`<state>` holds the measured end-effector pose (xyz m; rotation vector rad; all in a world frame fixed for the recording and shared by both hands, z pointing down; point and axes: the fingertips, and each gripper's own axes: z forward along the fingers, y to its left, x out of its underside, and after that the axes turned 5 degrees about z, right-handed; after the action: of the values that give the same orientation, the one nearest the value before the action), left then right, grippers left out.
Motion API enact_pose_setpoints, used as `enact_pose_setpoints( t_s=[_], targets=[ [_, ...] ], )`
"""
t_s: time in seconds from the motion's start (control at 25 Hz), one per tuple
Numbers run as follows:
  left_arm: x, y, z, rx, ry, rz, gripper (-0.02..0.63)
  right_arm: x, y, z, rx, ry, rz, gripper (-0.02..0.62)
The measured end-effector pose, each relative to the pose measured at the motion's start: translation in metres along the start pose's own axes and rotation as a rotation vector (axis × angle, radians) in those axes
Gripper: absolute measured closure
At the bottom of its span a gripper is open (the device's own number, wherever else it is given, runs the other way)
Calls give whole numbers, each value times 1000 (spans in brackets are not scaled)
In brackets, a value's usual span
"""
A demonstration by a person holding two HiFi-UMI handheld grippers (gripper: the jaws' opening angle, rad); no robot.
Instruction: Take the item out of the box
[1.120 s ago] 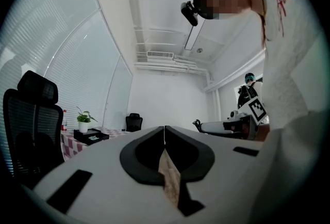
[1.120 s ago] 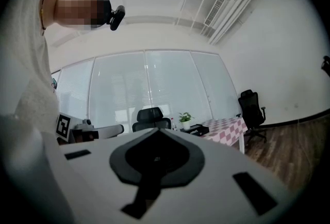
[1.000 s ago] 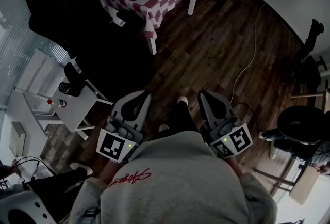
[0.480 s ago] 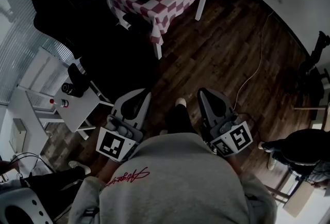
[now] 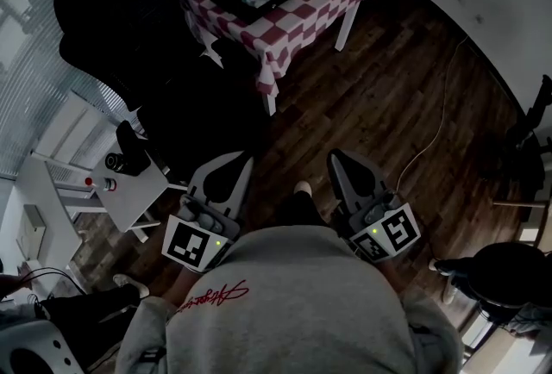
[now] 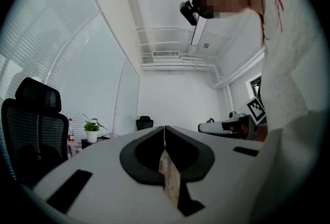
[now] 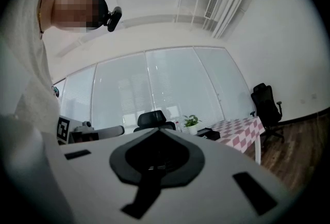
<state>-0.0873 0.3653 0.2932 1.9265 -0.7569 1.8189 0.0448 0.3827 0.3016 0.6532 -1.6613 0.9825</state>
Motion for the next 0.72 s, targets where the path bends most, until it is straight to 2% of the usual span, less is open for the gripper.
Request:
enact_pose_setpoints(
  t_s=[0.72],
  targets=[
    [-3, 59, 94, -96, 13, 18, 589, -29, -86, 84, -100, 36, 24, 584]
  ],
)
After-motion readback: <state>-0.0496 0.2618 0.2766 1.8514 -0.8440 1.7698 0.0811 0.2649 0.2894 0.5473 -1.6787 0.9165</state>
